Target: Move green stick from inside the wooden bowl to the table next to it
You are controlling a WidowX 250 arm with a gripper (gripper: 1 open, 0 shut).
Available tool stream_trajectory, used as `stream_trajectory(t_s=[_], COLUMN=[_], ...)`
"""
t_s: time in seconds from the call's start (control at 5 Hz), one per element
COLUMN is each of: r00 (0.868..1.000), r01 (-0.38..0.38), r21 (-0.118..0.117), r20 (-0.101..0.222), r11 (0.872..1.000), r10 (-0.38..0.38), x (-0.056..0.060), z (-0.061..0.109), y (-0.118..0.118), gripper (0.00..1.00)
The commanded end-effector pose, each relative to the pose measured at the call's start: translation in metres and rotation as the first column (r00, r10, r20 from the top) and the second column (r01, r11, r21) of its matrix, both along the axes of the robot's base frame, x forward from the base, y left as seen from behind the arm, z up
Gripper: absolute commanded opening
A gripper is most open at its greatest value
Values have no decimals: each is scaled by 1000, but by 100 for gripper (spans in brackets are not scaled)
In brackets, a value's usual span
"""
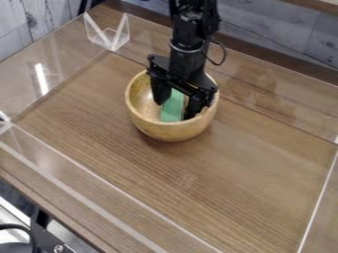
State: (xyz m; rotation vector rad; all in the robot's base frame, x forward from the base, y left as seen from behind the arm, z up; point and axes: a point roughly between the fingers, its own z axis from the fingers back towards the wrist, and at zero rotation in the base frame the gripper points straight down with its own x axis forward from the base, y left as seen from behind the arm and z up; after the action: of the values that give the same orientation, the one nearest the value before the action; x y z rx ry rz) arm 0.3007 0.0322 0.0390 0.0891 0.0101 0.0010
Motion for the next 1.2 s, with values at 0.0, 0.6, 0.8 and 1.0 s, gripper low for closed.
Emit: stream_trajectory(t_s=[0.0,0.6,0.8,1.0], r00=[1000,999,999,999], r01=[0,8,10,0], r21=[5,-8,-11,-21], r20=[4,31,37,34], r11=[1000,1000,1000,1000], r10=[0,-8,-9,0], x=[1,3,3,1], z=[-5,-10,-13,-5], y=[0,-3,-3,0], gripper=[100,100,0,0])
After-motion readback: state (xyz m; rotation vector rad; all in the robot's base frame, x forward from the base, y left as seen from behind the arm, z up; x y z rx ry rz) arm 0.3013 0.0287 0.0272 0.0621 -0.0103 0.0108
